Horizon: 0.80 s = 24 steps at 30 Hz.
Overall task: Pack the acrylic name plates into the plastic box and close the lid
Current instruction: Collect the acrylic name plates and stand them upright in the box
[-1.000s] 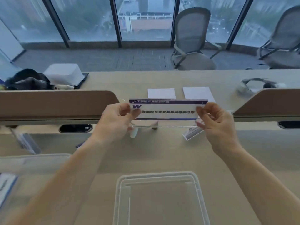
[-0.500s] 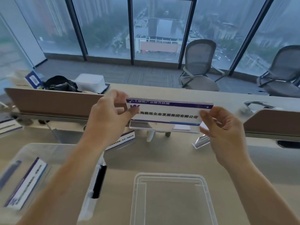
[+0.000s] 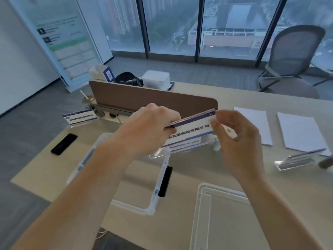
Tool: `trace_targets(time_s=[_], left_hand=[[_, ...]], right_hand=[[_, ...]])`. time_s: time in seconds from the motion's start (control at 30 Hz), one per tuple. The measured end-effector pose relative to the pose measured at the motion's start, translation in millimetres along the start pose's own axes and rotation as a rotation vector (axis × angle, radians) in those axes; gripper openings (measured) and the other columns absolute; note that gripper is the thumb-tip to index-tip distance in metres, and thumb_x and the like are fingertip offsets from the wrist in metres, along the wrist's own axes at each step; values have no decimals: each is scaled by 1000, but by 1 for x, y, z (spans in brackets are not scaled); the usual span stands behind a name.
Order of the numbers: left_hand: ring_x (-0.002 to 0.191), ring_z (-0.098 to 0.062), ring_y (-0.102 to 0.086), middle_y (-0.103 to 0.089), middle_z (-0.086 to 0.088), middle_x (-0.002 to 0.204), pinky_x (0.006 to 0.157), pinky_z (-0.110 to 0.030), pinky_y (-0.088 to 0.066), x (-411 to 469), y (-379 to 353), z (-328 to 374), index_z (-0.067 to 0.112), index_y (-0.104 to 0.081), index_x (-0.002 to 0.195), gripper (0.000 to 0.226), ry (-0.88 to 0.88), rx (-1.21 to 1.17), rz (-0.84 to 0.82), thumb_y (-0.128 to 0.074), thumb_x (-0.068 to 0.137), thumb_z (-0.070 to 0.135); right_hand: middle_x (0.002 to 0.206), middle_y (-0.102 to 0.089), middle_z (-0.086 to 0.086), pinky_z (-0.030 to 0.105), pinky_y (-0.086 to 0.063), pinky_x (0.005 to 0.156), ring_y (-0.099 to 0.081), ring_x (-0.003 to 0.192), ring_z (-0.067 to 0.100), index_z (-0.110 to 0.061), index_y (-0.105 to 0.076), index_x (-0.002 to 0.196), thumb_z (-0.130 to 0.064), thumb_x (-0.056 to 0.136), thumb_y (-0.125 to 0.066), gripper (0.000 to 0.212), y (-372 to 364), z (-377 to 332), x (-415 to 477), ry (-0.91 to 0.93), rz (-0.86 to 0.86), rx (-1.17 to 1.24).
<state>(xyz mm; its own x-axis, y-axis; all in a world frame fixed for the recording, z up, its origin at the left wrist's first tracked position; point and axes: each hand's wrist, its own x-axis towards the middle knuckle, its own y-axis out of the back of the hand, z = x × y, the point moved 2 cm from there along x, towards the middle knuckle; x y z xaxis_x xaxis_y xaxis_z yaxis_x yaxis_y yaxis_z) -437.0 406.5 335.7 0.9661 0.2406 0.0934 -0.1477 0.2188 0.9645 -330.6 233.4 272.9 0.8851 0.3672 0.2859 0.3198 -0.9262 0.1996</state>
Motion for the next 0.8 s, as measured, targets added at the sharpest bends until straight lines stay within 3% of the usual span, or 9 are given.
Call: trace_targets(time_s=[0.1, 0.2, 0.3, 0.4, 0.47, 0.63, 0.7, 0.73, 0.8], left_hand=[[85, -19, -70, -76, 8, 93, 76, -40, -60, -5, 17, -50, 32, -73, 107, 12, 67, -17, 67, -66, 97, 33], [96, -13, -74, -78, 5, 115, 72, -23, -59, -8, 26, -104, 28, -74, 113, 18, 131, -127, 106, -68, 97, 33], [86, -7, -74, -79, 7, 111, 59, -12, -52, -13, 20, -157, 24, -75, 110, 17, 235, -291, 89, -69, 96, 31], [87, -12, -75, -79, 4, 105, 71, -31, -63, -22, 2, -211, 19, -74, 112, 19, 353, -419, -31, -65, 99, 29], [88, -18, -76, -79, 0, 102, 77, -41, -64, -28, -18, -244, 14, -73, 109, 21, 425, -452, -119, -62, 100, 29], [86, -25, -77, -78, -7, 98, 77, -49, -64, -39, -70, -297, 7, -71, 102, 23, 516, -581, -314, -55, 103, 24], [83, -31, -76, -78, -10, 89, 77, -51, -63, -40, -90, -312, 5, -69, 95, 25, 551, -605, -351, -52, 103, 21], [77, -33, -74, -77, -10, 82, 72, -49, -62, -41, -101, -318, 4, -67, 90, 26, 569, -604, -357, -51, 102, 20], [58, -27, -57, -63, -5, 65, 57, -36, -49, -44, -123, -328, 7, -57, 77, 28, 620, -568, -369, -49, 102, 17]], right_hand=[[130, -62, -11, 6, -50, 83, -59, 119, 2, -25, -57, 132, -32, 92, -69, 42, -54, 0, 7, -72, 5, 34], [138, -57, -6, 35, -56, 97, -61, 120, 8, -29, -46, 143, -38, 94, -65, 53, -122, 8, 1, -284, -114, 164], [128, -66, -4, 32, -61, 79, -70, 109, 11, -31, -48, 139, -35, 98, -60, 43, -196, 10, -13, -423, -196, 306], [122, -68, -2, 25, -61, 65, -75, 96, 9, -31, -45, 140, -31, 101, -57, 41, -258, 20, -25, -533, -189, 325], [120, -68, -2, 27, -62, 67, -74, 98, 13, -28, -39, 146, -27, 103, -54, 46, -288, 33, -36, -659, -195, 341], [116, -67, -5, 37, -61, 79, -71, 103, 18, -23, -38, 150, -17, 106, -48, 46, -337, 73, -59, -849, -236, 298], [108, -68, -9, 32, -60, 72, -70, 95, 14, -27, -48, 137, -13, 106, -46, 34, -349, 89, -63, -883, -266, 281], [101, -69, -12, 29, -59, 67, -70, 88, 11, -32, -54, 120, -10, 106, -46, 28, -354, 97, -65, -889, -282, 270], [89, -73, -13, 30, -58, 69, -71, 81, 11, -38, -58, 97, -3, 103, -46, 37, -365, 116, -68, -929, -318, 250]])
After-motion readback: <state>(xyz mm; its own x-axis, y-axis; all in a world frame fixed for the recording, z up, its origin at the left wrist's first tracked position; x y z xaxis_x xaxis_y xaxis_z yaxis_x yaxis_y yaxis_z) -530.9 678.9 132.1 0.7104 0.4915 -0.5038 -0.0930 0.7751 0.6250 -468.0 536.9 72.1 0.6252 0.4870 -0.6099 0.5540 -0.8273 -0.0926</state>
